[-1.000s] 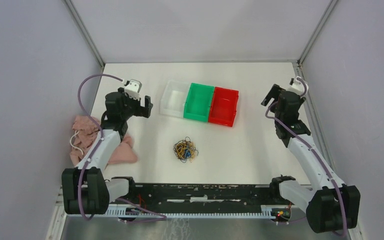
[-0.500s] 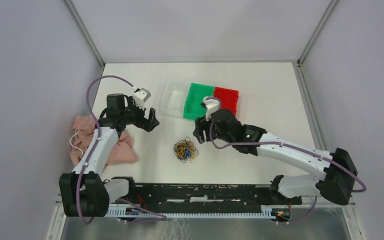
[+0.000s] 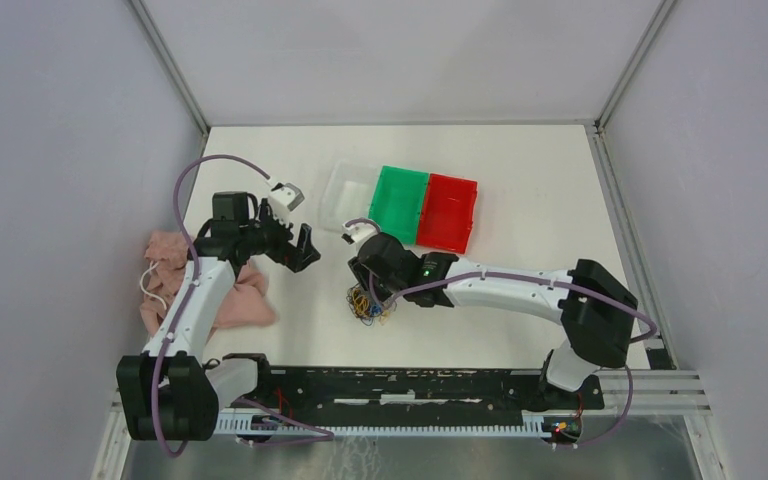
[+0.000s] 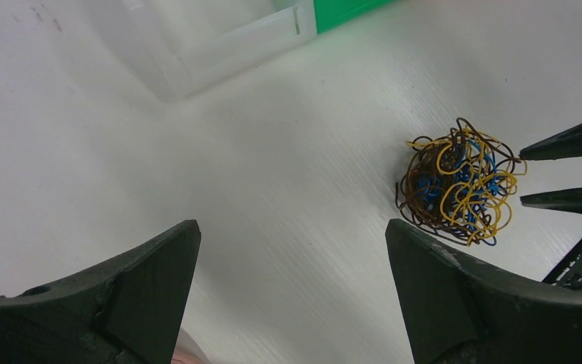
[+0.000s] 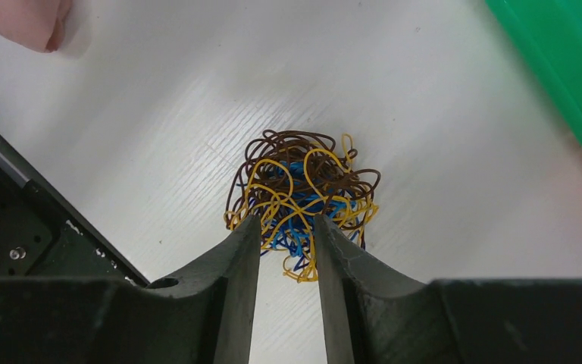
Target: Untangle the cables
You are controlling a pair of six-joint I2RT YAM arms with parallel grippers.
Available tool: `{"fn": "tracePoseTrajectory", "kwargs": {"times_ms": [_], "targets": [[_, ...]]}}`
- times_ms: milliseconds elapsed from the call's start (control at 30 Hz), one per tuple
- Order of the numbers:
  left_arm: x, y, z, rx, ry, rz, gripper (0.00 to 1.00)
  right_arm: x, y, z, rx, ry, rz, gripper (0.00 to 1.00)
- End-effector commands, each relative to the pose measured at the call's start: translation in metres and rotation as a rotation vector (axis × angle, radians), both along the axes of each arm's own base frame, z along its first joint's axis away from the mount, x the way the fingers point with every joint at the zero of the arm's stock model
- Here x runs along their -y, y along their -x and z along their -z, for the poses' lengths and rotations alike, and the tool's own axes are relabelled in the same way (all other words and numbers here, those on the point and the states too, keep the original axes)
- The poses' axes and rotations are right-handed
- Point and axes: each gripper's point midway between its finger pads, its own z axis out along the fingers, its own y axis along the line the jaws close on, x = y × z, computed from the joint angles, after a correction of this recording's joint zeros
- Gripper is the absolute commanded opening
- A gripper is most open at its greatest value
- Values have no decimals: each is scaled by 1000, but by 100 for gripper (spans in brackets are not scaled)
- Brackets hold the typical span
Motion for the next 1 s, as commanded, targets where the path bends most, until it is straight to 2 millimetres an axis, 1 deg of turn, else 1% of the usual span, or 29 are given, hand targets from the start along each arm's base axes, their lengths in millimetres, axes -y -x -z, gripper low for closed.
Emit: {"fn": "tracePoseTrajectory", "kwargs": {"times_ms": [0, 67, 267, 333, 400, 433, 633, 733, 833, 867, 900, 967], "targets": [[7, -1, -26, 83, 5, 73, 99, -10, -20, -15, 79, 13, 32, 37], [8, 0, -28, 88, 6, 80, 99, -8, -24, -10, 89, 41, 40, 35], [9, 3, -28, 91, 11, 89, 99, -2, -30, -5, 114, 77, 64, 30], [10, 4, -28, 88, 15, 94, 99, 2, -31, -1, 116, 94, 71, 31], [11, 5, -28, 86, 19, 98, 99, 4, -31, 0, 123, 103, 79, 38], [11, 5, -29, 85, 22, 99, 99, 6, -32, 0, 122, 105, 82, 39], [12, 6, -31, 92, 27, 101, 99, 3, -29, 10, 96, 109, 67, 39], [12, 6, -35, 101, 28, 99, 99, 2, -28, 19, 76, 114, 70, 36], [13, 6, -39, 112, 33, 100, 99, 1, -26, 23, 58, 108, 66, 35], [13, 6, -39, 114, 34, 101, 99, 1, -26, 23, 57, 110, 65, 34], [14, 6, -41, 118, 35, 103, 99, 1, -27, 23, 59, 110, 69, 28], [14, 6, -42, 121, 36, 104, 99, 2, -28, 18, 69, 98, 81, 13]]}}
